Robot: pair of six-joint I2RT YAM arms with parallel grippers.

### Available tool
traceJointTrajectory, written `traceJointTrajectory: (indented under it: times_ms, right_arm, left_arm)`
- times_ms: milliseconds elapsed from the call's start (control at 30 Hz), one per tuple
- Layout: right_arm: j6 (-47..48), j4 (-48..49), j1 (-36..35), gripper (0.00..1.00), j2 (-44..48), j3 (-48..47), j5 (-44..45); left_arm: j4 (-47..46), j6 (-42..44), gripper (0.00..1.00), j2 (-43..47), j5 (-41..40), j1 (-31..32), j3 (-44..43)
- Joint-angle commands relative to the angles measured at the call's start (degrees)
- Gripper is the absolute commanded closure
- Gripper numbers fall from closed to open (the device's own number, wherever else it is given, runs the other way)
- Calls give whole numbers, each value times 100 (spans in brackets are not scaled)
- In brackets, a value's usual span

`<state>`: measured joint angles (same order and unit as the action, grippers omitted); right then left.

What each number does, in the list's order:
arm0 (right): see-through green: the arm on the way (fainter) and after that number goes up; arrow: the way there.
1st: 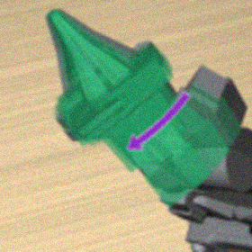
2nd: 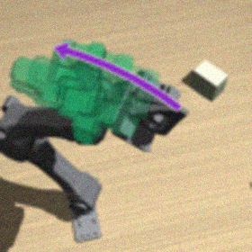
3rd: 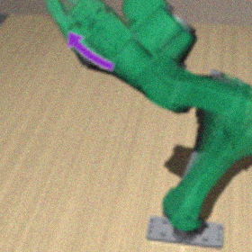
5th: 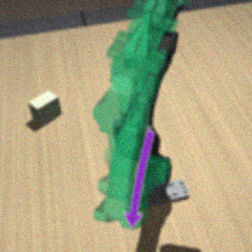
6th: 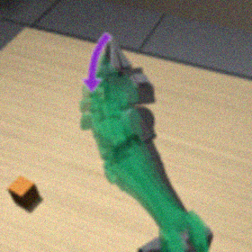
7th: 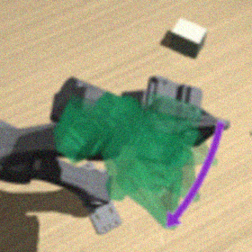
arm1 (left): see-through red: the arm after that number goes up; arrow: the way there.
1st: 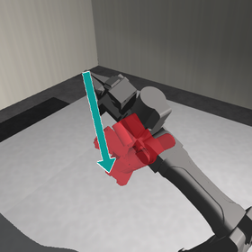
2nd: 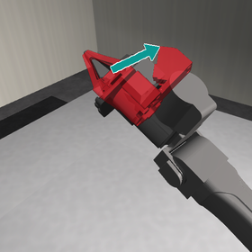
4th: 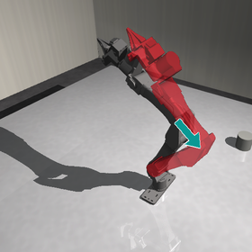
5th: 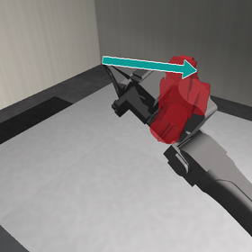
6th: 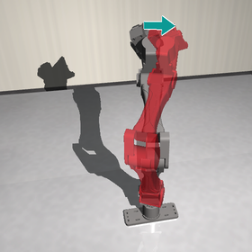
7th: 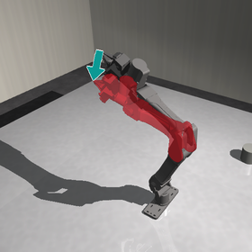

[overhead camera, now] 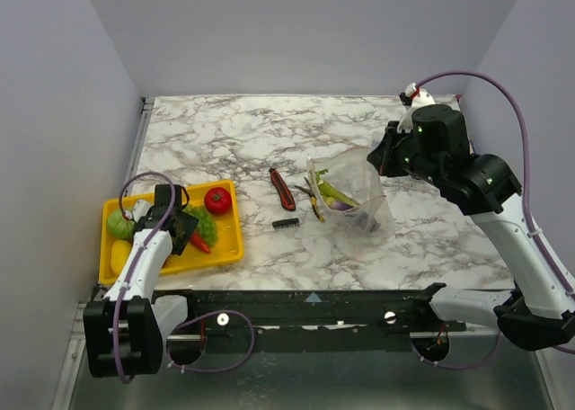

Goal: Place the food in the zip-top bag and seal the zipper
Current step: Pick up the fake vegetable from the bin.

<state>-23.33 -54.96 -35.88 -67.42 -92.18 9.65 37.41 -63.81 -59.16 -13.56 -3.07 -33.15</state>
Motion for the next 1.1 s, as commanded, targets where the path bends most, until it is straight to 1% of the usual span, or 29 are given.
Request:
traceJointTrajectory:
  times_ms: [0,167,400,500,700,800,867,933,1067]
  right_arm:
    - [98,243,24,99,129,30,-84]
    - [127,250,19,99,99,23,-87]
    - [173,319,19,99,73,85,-95]
    - [185,312,24,99,57,79,-93]
    - [181,303,18,99,78,90,-61]
    - [180,329,24,99,76,88,-60]
    - [171,347,20,99,85,104,-92]
    - [156,350,20,99,80,117,-96]
    - [133,370,19,99,107,155,-80]
  left_arm:
    - [-32,-466,45,-127,-99,-80,205]
    - [-123,-566,49,-280,-216,-115,287]
    - [-278,-676,49,-627,116,-186,361]
    - [-240,-691,55,-571,73,-185,387]
    - [-3,-651,62,-13,-157,-190,381]
    - [203,-602,74,324,-205,-190,300]
    - [351,-519,80,614,-227,-186,212]
    - [477,-414,81,928,-223,-185,98]
    - [515,-70,85,1419,218,-187,-181]
